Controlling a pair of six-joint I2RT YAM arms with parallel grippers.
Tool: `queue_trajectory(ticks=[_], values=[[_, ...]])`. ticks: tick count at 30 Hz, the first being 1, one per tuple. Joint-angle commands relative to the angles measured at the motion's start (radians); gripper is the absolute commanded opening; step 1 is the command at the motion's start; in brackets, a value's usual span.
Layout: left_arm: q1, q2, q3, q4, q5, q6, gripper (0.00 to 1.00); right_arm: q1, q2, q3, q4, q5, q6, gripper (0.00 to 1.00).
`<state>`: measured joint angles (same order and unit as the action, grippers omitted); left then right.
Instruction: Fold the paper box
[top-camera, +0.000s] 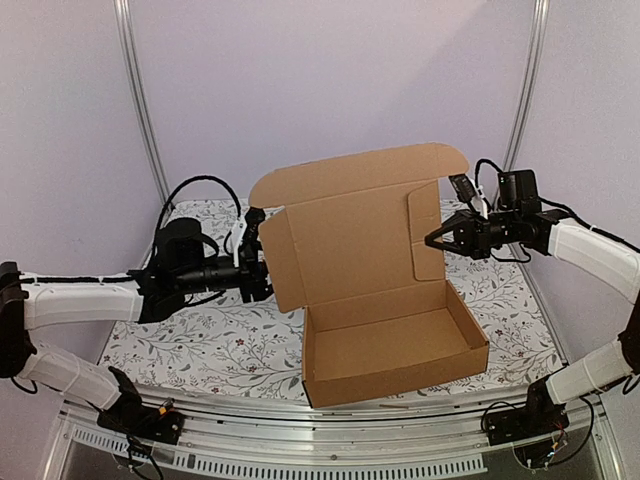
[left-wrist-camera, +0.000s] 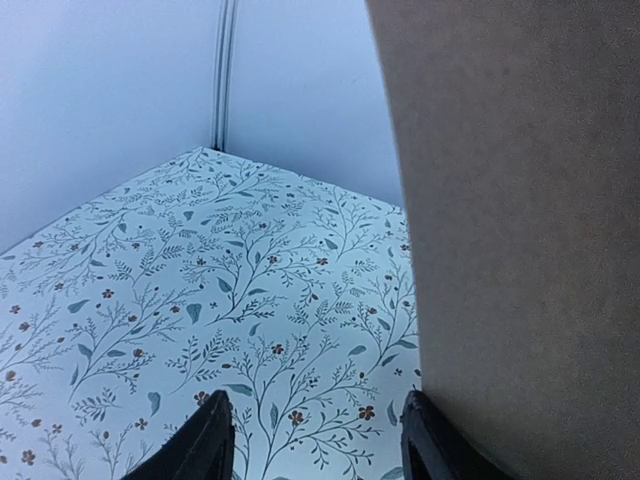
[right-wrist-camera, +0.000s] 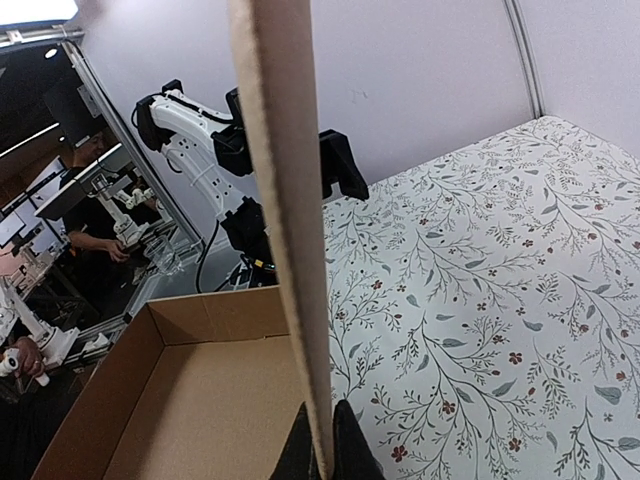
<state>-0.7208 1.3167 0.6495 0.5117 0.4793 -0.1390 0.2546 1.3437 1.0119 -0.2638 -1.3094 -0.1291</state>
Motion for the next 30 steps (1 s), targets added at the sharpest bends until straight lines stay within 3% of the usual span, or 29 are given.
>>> queue_trajectory(ticks=[1,18,30], values=[[-0.017,-0.09,-0.052,-0.055,-0.007,0.026,0.57,-0.011,0.002,0.001,-0.013,0.03,-0.003,0.0],[-0.024,-0.208,-0.061,-0.104,0.064,0.027,0.57,-0.011,0.026,0.008,-0.013,0.031,0.004,0.0],[-0.097,0.013,0.037,0.039,0.061,0.012,0.57,0.027,0.031,0.001,-0.016,-0.029,0.008,0.0]])
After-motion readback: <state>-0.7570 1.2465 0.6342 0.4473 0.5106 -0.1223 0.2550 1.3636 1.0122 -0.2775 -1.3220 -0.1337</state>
